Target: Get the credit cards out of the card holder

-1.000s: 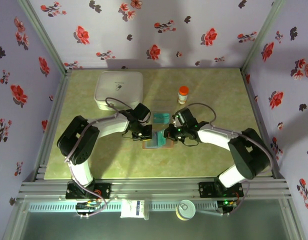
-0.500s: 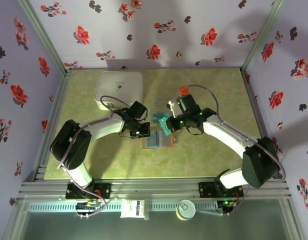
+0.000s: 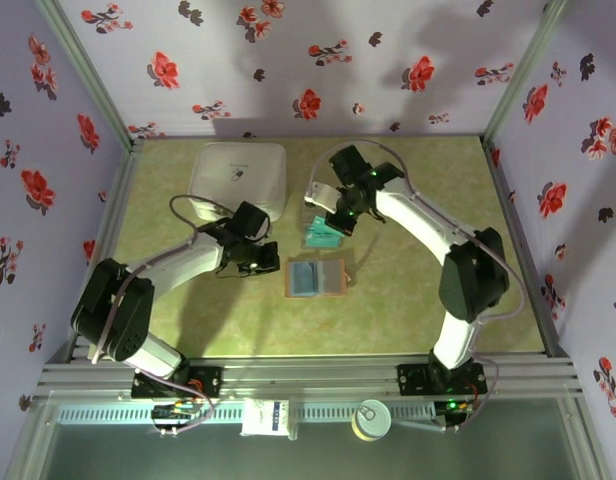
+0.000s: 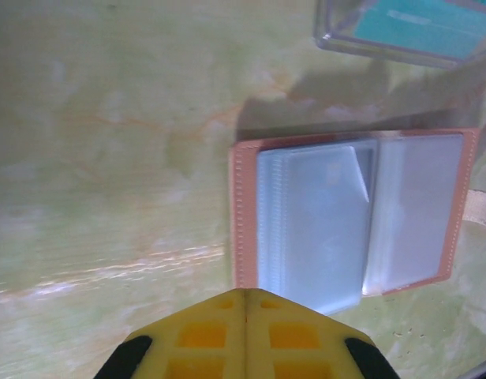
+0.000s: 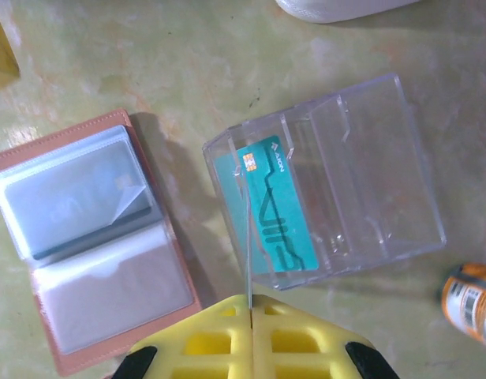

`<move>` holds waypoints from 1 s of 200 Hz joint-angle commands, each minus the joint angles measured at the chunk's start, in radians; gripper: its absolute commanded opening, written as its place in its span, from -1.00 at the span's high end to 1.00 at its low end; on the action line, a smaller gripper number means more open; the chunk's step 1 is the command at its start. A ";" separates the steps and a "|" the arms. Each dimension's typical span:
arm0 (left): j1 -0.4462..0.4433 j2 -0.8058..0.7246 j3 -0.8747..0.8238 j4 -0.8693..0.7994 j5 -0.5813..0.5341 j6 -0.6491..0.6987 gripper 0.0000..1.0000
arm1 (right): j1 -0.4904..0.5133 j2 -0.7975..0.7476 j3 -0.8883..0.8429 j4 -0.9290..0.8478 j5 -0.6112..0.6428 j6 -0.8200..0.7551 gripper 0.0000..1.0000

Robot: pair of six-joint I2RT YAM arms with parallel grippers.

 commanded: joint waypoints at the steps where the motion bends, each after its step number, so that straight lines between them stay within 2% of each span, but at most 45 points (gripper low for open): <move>1: 0.038 -0.036 -0.038 -0.019 -0.003 0.029 0.92 | -0.006 0.077 0.113 -0.151 -0.029 -0.137 1.00; 40: 0.080 -0.053 -0.067 -0.005 0.026 0.031 0.91 | -0.005 0.223 0.300 -0.247 -0.044 -0.173 1.00; 76: 0.096 -0.039 -0.072 0.003 0.041 0.036 0.91 | -0.005 0.318 0.387 -0.290 -0.044 -0.203 1.00; 194: 0.122 0.064 -0.022 0.002 0.082 0.076 0.91 | -0.008 0.427 0.435 -0.298 -0.040 -0.204 1.00; 200: 0.125 0.065 -0.018 -0.001 0.085 0.078 0.91 | -0.008 0.428 0.441 -0.312 -0.031 -0.206 0.91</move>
